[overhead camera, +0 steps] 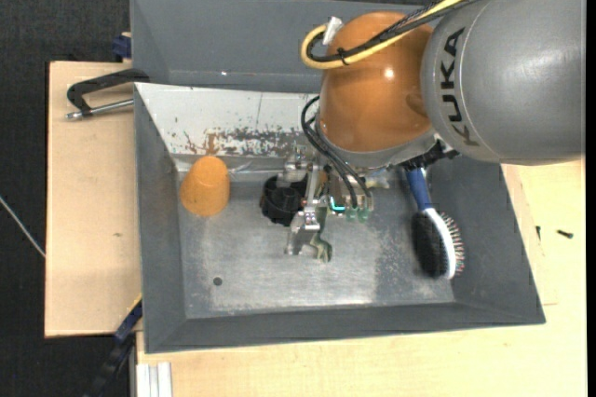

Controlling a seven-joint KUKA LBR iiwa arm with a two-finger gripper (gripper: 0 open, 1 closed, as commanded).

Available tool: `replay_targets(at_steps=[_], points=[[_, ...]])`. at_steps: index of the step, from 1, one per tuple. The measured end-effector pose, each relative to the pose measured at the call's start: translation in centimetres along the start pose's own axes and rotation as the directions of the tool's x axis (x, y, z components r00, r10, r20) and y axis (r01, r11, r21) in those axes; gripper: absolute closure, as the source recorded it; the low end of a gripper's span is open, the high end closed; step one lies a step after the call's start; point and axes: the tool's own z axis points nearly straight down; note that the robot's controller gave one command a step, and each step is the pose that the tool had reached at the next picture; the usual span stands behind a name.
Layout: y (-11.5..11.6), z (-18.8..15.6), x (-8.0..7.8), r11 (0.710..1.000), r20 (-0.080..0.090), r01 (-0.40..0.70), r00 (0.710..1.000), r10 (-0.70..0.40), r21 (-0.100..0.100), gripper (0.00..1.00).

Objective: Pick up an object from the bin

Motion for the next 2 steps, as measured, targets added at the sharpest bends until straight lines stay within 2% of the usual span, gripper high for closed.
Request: replay_targets(at_steps=[1, 2], points=[[-4.65, 12.4, -4.52, 0.976, 0.02, -0.216, 0.976, 0.216, -0.009, 0.0], [-4.64, 12.18, -4.78, 0.976, 0.032, -0.216, 0.976, 0.216, -0.012, 1.0]])
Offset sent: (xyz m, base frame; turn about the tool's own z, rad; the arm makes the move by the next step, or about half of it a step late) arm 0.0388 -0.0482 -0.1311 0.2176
